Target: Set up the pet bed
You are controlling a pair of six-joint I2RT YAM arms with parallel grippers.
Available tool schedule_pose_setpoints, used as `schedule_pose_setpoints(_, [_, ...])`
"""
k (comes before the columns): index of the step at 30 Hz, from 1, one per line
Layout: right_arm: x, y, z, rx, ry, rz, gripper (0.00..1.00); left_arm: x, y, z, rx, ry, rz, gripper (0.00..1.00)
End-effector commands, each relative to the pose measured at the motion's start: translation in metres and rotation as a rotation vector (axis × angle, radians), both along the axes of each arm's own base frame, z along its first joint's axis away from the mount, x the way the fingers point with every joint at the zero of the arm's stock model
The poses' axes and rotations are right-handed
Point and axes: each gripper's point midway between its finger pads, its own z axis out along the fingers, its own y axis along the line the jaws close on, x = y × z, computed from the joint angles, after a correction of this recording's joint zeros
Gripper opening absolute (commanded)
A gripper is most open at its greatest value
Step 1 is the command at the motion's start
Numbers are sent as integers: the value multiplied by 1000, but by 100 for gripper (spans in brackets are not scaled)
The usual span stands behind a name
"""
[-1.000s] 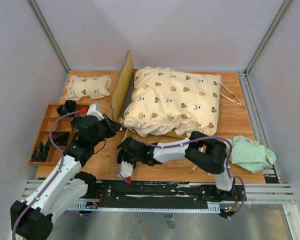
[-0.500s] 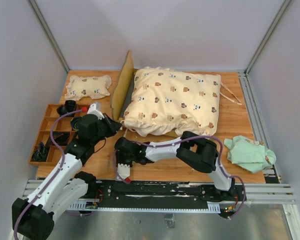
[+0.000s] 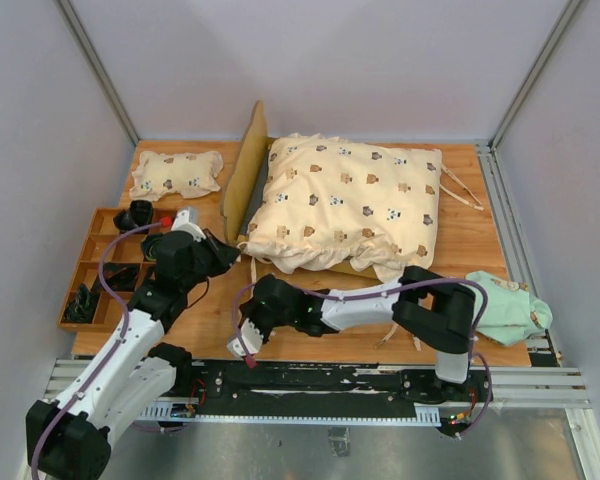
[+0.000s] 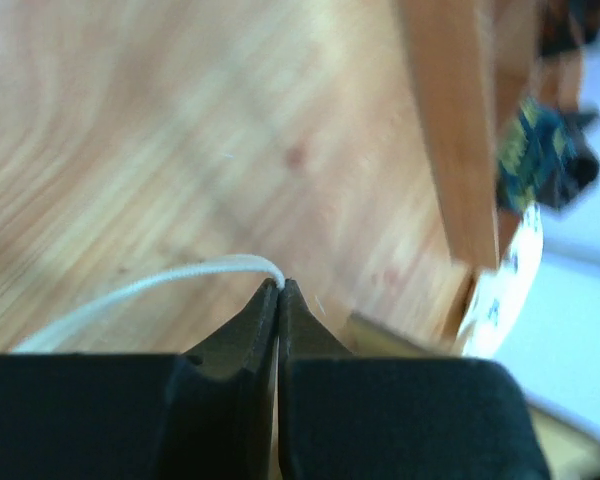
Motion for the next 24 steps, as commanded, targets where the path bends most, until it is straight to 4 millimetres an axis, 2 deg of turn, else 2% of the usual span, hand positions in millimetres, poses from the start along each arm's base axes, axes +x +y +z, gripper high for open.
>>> schedule_pose_setpoints(1, [20,0,74,344,332,-358,0,-9,7,-30,19,75,20,0])
schedule_pose_setpoints(3, [18,-15,72,380,464,-443,0,-15,7,-45,8,115,22,0])
schedule_pose_setpoints(5, [16,-26,79,453,572,-489,0,-20,7,-58,-8,146,37,0])
schedule_pose_setpoints(8, [21,-41,85,529,716,-596,0,-22,12,-70,-36,154,81,0])
schedule_pose_setpoints(13, [42,-72,84,613,884,-874,0,-26,17,-81,-34,163,108,0])
schedule_pose_setpoints(17, [60,-100,78,684,1004,-1125,0,-33,16,-100,-41,200,107,0])
schedule_pose_setpoints(24, [64,-117,69,742,1135,-1347,0,-48,21,-138,-54,279,145,0])
